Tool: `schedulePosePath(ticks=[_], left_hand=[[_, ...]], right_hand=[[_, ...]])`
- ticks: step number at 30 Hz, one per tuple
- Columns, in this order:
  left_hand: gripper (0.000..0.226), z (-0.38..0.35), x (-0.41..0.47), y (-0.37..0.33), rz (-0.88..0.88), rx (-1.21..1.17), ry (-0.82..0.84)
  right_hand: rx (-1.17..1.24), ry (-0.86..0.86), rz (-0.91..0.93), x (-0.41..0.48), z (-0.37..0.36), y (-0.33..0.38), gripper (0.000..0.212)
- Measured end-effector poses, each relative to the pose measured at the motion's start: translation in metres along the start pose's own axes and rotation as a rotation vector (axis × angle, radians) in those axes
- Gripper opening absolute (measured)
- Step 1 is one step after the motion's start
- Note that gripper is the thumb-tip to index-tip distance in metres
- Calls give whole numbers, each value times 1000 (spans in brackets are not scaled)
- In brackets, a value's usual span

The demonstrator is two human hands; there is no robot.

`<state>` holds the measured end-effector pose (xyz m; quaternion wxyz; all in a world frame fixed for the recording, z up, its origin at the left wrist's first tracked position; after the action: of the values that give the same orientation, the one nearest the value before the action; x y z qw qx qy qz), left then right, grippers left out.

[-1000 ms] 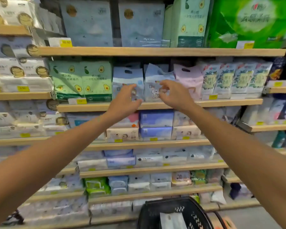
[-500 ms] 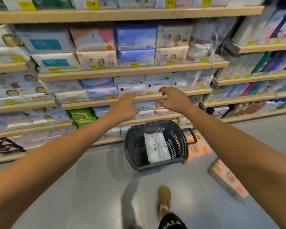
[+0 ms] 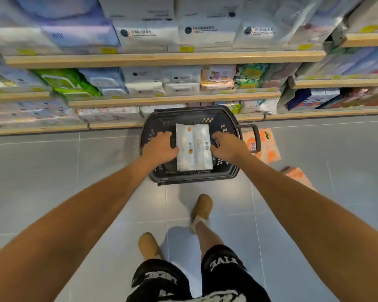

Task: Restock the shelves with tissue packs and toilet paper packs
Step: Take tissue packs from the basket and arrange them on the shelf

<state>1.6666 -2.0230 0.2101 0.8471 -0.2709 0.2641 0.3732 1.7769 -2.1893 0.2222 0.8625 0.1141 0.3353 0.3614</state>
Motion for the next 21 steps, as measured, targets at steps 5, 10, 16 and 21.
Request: schedulePosePath(ticks=[5, 10, 16, 21], left_hand=[[41, -85, 64, 13, 129, -116, 103], [27, -177, 140, 39, 198, -244, 198], [62, -256, 237, 40, 119, -269, 110], [74, -303, 290, 36, 172, -185, 107]], right_hand=[[136, 98, -85, 56, -63, -64, 48], [239, 199, -156, 116, -144, -112, 48], [250, 188, -204, 184, -223, -160, 47], [235, 107, -216, 211, -265, -183, 45]])
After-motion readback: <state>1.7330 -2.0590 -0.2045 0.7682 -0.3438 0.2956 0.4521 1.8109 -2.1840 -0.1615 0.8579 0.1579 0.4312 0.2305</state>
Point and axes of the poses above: each hand's wrist, its own x-axis towards the middle knuckle, its own z-axis out of the back of the hand, y = z × x, the point moved 7 cm from there along x, towards the middle knuckle, and after that the axes turned 10 degrees about z, right-handed, at the moved point
